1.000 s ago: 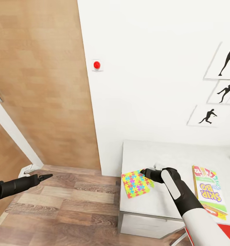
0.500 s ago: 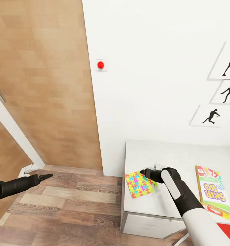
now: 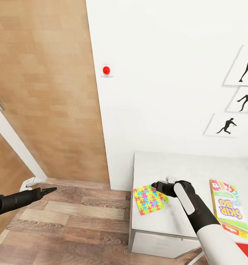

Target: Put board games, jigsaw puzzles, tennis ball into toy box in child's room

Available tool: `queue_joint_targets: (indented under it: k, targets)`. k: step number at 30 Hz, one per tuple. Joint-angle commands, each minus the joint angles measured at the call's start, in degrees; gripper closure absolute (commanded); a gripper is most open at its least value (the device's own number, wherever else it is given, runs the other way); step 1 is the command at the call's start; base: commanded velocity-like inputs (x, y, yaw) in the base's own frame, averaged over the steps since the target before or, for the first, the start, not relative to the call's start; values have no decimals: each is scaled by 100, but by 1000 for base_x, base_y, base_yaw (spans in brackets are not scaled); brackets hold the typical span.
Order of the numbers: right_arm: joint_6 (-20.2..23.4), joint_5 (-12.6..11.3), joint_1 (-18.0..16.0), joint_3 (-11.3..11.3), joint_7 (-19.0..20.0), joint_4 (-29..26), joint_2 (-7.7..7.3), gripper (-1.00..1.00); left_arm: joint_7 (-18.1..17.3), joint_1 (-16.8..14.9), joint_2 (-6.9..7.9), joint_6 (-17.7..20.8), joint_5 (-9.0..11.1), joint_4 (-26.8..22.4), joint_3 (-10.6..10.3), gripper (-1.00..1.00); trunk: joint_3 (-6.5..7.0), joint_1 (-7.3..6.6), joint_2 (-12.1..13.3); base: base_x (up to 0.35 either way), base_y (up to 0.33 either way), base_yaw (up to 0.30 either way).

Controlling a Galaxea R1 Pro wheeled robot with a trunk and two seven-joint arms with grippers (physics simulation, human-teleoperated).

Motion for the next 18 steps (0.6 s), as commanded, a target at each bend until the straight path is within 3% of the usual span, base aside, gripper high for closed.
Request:
queue_joint_targets:
  k: [1, 18]
  targets:
    - [8, -58, -5, 19, -57, -8, -7, -100, -32, -6, 0, 24, -17, -2, 7, -100, -11, 3, -12, 5, -9, 0]
    - [8, -36, -5, 22, -53, -5, -10, -100, -31, -6, 0, 19, -17, -2, 7, -100, -52, 3, -12, 1, -1, 0]
